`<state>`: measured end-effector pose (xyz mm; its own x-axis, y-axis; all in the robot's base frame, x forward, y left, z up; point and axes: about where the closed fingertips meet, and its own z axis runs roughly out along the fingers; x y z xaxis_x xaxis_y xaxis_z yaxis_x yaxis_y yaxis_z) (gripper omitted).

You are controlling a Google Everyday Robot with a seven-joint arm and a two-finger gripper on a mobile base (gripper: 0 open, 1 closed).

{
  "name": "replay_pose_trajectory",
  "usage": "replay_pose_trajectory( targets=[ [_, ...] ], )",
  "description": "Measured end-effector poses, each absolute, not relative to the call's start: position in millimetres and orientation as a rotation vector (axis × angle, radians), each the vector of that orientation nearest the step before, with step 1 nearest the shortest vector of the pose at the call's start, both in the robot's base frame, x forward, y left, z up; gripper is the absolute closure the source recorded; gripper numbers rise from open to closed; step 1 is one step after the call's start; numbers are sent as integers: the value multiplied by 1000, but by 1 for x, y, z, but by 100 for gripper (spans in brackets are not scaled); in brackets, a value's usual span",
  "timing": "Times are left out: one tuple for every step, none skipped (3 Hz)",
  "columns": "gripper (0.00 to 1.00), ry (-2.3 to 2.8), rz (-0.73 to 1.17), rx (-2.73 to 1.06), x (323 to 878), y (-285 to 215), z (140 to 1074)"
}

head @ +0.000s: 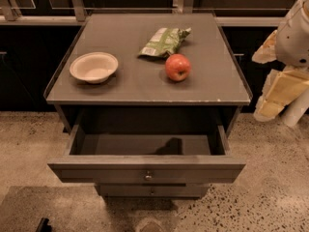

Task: Close top drawer

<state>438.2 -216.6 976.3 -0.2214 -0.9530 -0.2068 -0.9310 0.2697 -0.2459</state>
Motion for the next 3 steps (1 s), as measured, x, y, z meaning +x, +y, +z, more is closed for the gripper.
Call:
replay_pose_trajectory(
  targets=[
    [0,2232,-99,-1724,438,-217,976],
    [0,2231,-99,-1724,438,-217,976],
    [0,2193,-86,-1690,424,-214,963]
  ],
)
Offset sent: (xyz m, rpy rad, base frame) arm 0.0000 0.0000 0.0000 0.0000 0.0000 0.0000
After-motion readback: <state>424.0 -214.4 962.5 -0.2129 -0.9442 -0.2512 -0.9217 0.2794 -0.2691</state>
